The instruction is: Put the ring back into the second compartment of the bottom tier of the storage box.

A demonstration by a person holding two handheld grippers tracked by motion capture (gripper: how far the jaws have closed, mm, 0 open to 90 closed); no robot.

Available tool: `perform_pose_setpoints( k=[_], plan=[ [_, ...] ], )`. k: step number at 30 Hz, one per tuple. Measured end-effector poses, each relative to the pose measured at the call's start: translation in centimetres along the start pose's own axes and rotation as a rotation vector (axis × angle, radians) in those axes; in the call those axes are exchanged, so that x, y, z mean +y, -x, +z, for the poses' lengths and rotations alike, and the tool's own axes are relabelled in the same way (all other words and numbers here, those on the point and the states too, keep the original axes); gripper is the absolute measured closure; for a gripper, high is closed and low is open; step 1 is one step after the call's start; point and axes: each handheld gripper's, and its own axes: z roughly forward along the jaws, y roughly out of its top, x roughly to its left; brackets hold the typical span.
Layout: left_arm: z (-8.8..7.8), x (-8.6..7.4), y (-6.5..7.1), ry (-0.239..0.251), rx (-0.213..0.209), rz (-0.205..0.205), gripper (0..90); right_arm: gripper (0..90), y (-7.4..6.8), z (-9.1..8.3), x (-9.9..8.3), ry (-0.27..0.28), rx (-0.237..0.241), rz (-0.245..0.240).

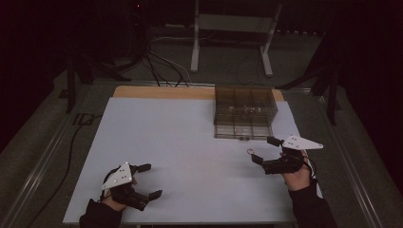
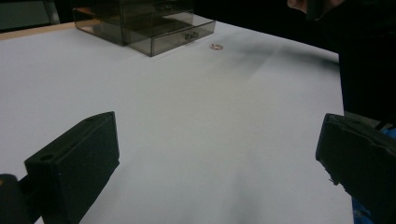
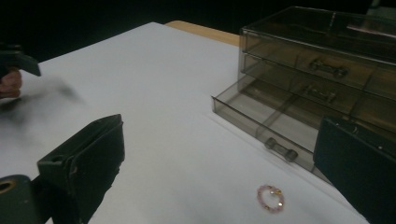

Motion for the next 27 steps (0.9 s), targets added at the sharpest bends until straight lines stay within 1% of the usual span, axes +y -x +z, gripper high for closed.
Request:
perform_pose_setpoints(
  k=[13, 16, 21, 27],
  plan=[
    [0.0, 0.0, 0.0, -0.002, -0.004, -0.001, 0.6, 1.9, 1.6, 0.7, -1.0, -0.030, -0.071, 0.046],
    [0.0, 0.0, 0.0, 0.000, -0.004, 0.002, 0.6, 1.9, 1.9, 0.9, -1.4, -0.049, -0.083, 0.058],
    [0.1, 0.0, 0.1, 0.001, -0.005, 0.005, 0.6, 1.9, 2.3, 1.2, -2.0, -0.065, -0.104, 0.076],
    [0.0, 0.0, 0.0, 0.002, -0.003, 0.001, 0.6, 1.9, 2.8, 1.8, -3.0, -0.097, -0.125, 0.097]
  ],
)
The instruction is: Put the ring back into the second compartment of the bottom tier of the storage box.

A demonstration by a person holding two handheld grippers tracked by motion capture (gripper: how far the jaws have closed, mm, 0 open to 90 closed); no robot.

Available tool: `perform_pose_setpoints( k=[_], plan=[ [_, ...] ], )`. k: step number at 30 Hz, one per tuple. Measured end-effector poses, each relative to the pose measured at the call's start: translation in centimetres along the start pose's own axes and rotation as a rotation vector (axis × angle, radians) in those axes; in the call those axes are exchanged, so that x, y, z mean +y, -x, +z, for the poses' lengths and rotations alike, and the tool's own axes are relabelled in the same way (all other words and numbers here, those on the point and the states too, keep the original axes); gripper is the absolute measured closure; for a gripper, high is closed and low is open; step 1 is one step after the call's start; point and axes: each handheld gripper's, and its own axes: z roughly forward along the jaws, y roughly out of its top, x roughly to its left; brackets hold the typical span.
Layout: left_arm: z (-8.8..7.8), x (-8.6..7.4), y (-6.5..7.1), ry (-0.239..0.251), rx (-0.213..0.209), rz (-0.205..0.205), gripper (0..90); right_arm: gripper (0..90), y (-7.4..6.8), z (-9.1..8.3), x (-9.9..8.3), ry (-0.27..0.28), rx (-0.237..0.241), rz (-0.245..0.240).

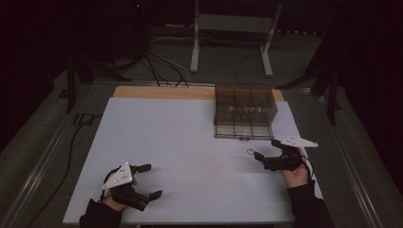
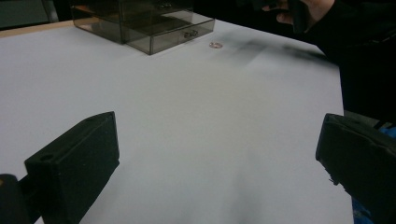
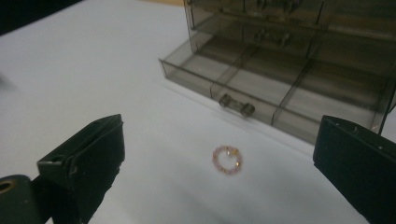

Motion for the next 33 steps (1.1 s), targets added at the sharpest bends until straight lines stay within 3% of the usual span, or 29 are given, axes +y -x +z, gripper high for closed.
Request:
perform_pose_setpoints(
  k=[15, 17, 20, 26, 33],
  plan=[
    [0.0, -0.1, -0.1, -0.007, 0.003, -0.003, 0.6, 2.0, 0.2, 1.1, -0.9, -0.043, -0.052, 0.004],
    [0.0, 0.0, 0.0, 0.002, -0.002, -0.005, 0.6, 4.7, 0.4, 1.1, -1.0, -0.055, -0.061, 0.020],
    [0.0, -0.1, 0.0, -0.002, -0.001, -0.001, 0.6, 5.4, 0.3, 1.3, -1.0, -0.080, -0.091, 0.002],
    [0.1, -0.1, -0.1, -0.005, -0.001, -0.002, 0.6, 11.1, 0.0, 2.2, -1.0, -0.125, -0.137, 0.011],
    [0.1, -0.1, -0.1, -0.005, -0.002, -0.005, 0.6, 17.7, 0.1, 2.5, -1.0, -0.129, -0.178, 0.052]
  ],
)
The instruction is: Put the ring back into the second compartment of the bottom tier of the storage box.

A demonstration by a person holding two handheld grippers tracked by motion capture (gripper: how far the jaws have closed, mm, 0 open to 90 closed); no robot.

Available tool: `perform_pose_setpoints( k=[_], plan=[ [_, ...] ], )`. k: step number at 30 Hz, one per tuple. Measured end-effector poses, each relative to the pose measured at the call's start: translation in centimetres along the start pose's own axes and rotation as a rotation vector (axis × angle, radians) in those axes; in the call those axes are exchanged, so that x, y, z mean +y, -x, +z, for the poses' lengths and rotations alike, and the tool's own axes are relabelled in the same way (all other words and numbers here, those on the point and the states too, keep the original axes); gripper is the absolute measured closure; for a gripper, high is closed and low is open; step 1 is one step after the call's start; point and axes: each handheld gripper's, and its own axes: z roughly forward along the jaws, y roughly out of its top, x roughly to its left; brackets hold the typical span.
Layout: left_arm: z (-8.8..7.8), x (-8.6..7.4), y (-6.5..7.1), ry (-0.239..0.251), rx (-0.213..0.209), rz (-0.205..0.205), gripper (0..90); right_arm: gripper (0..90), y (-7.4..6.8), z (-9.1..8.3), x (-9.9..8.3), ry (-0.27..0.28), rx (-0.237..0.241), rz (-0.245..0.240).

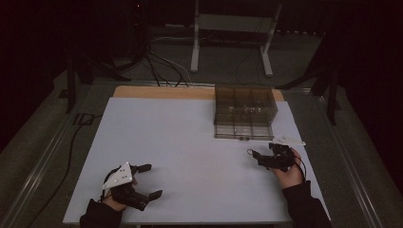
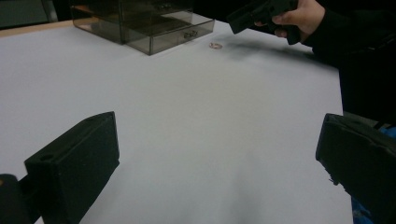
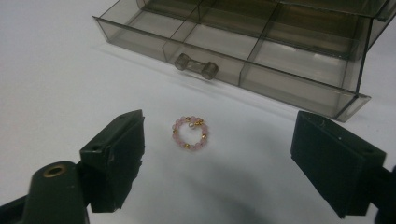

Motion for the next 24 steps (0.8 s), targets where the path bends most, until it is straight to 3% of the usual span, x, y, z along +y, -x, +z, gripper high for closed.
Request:
perform_pose_setpoints(
  k=[7, 9, 16, 24],
  plan=[
    [0.0, 0.0, 0.0, 0.000, 0.001, 0.000, 0.6, 25.2, -0.2, 0.3, 0.1, -0.023, -0.030, 0.013],
    [0.0, 0.1, 0.0, 0.004, 0.001, 0.001, 0.6, 32.3, -0.3, 0.5, 0.1, -0.032, -0.028, 0.015],
    [0.0, 0.1, 0.1, 0.006, 0.000, 0.000, 0.6, 36.8, -0.6, 1.1, 0.3, -0.045, -0.055, 0.003],
    [-0.1, 0.0, 0.0, 0.005, 0.000, -0.005, 0.6, 44.4, -0.9, 2.1, 0.5, -0.089, -0.055, 0.000]
  ],
)
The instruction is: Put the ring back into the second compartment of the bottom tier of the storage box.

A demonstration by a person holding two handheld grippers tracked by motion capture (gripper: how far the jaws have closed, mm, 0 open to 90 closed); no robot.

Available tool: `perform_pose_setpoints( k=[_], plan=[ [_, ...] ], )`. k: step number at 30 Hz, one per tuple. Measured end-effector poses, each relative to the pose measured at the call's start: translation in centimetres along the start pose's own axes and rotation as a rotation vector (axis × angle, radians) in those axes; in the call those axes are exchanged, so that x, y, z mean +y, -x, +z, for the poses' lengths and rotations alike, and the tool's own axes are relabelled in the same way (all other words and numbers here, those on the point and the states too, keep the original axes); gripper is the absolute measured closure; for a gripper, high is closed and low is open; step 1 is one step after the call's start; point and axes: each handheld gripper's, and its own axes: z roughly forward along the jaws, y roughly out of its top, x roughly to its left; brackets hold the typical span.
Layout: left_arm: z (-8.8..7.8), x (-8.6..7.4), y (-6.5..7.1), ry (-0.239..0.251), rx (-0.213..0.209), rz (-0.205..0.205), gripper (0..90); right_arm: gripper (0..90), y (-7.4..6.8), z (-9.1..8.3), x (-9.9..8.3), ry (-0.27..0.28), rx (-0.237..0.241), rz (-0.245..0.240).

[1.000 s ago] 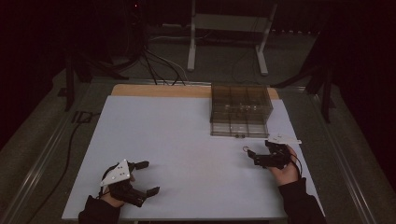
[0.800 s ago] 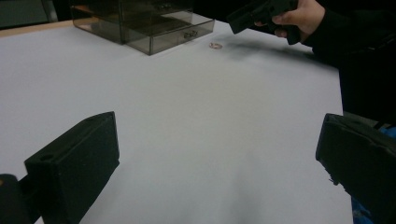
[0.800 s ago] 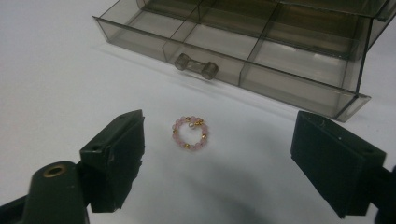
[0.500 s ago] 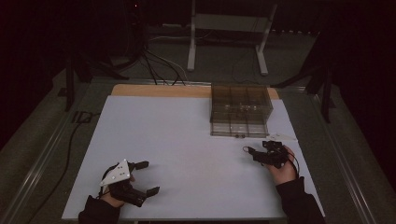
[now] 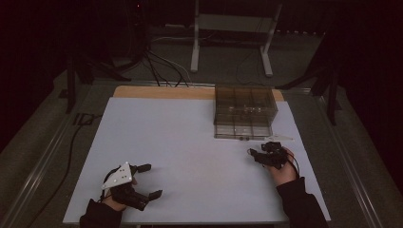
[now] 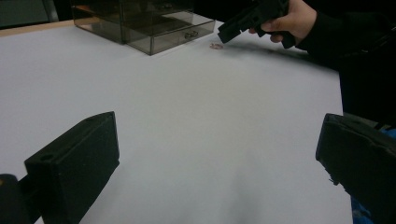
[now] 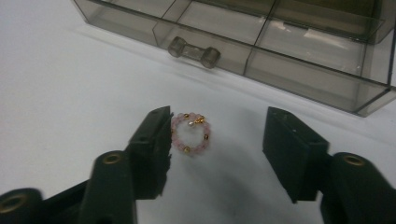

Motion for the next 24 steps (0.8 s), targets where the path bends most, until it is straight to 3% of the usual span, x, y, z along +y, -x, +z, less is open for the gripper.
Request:
perform_pose_setpoints(
  k=[8, 24],
  plan=[
    [0.0, 0.0, 0.0, 0.004, -0.001, 0.004, 0.6, 61.4, -0.2, 0.2, 0.5, 0.010, -0.025, 0.002],
    [0.0, 0.0, 0.1, 0.001, -0.001, 0.007, 0.6, 77.6, -0.6, 1.1, 0.5, -0.035, -0.007, -0.008]
  ],
)
